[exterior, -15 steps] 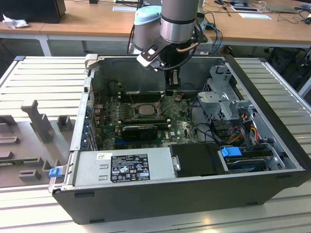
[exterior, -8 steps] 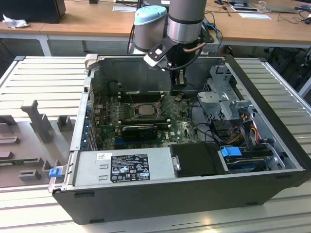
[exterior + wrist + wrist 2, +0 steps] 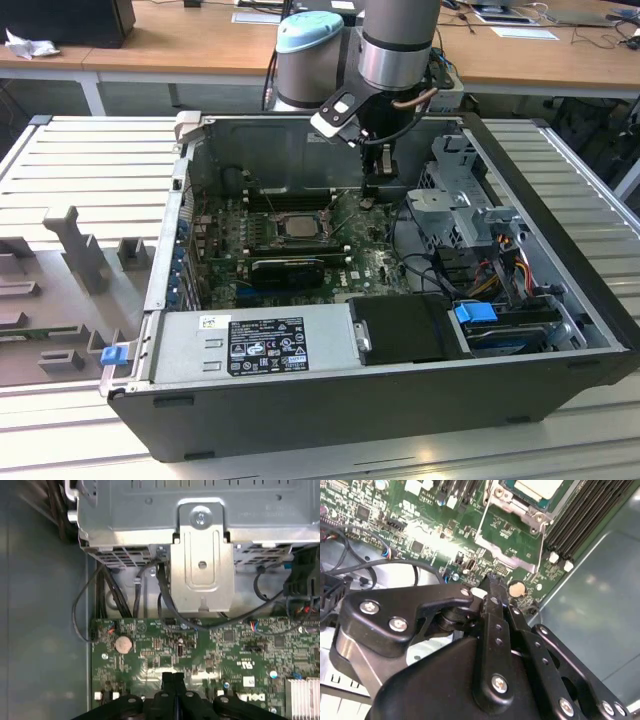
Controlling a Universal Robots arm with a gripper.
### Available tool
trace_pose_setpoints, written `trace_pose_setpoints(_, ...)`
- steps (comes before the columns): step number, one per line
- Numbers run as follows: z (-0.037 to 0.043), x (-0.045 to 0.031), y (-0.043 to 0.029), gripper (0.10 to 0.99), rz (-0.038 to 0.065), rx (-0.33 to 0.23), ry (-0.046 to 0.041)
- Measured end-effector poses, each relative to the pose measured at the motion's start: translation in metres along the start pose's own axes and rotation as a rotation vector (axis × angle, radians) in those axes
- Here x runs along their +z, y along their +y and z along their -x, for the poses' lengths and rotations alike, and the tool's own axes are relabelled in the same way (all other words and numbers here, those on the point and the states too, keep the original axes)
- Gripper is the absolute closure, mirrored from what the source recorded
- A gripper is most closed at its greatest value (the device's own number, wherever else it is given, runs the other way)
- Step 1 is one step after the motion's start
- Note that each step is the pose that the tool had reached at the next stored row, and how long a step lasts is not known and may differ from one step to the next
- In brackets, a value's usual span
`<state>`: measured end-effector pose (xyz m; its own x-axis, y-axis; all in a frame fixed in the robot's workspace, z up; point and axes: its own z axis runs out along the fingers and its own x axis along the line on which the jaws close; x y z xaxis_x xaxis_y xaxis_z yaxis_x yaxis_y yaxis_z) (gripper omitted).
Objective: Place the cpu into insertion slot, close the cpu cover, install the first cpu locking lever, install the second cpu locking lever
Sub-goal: 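Close the cpu cover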
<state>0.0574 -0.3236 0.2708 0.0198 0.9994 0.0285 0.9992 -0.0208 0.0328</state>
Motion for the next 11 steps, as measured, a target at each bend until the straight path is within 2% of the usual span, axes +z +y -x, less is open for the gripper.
trace_pose_setpoints(1, 0.0001, 0.0026, 0.0005, 0.98, -0.005, 0.0, 0.0004)
trace_pose_setpoints(3, 0.0004, 0.0095, 0.0003, 0.98, -0.005, -0.001, 0.0003)
trace_pose_setpoints(7, 0.0012, 0.0175, 0.0, 0.98, -0.005, -0.006, 0.0006)
trace_pose_setpoints(8, 0.0015, 0.0199, -0.0013, 0.98, -0.006, -0.008, 0.0007)
trace_pose_setpoints(11, 0.0017, 0.0208, -0.0077, 0.98, -0.006, -0.012, 0.0011)
